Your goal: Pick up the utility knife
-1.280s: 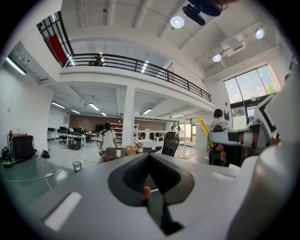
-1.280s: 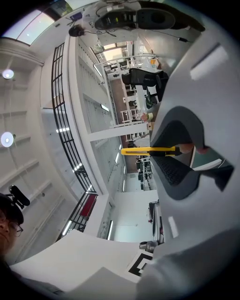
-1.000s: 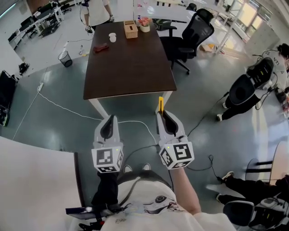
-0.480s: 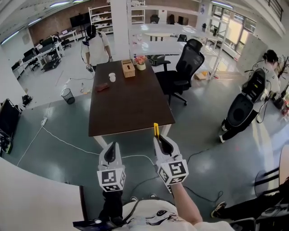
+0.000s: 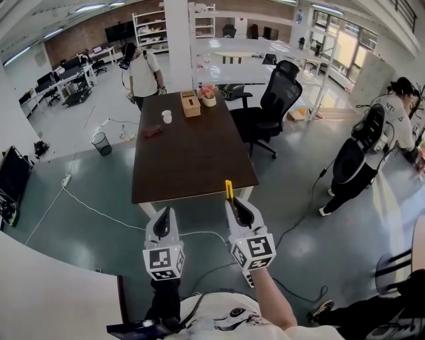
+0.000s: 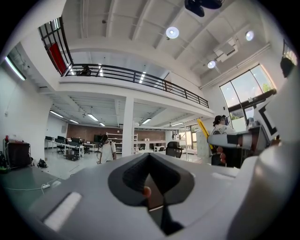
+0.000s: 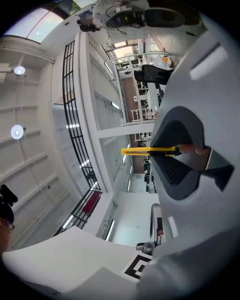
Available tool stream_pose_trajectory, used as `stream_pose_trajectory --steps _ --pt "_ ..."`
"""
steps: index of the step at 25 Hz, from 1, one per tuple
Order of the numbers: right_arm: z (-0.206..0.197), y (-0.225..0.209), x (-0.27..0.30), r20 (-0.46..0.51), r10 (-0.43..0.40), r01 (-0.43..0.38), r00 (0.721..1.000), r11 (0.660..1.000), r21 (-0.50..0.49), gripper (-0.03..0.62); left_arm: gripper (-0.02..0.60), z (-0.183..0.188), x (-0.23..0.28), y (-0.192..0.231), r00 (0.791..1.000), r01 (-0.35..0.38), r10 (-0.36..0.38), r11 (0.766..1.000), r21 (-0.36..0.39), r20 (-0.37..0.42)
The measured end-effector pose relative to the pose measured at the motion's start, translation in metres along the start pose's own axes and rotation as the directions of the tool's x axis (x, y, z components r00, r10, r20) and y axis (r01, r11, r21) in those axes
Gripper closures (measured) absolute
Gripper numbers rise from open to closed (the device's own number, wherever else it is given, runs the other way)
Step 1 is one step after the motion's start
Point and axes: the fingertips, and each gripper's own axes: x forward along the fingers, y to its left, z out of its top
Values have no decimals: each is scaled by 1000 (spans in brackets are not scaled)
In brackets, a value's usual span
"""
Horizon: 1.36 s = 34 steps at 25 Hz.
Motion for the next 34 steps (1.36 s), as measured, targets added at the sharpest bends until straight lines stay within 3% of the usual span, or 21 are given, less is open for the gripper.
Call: stream_pose_trajectory --steps 34 --pt "-6 2 -1 -32 10 -10 999 1000 -29 539 584 -7 1 -5 1000 10 -11 1000 -13 -25"
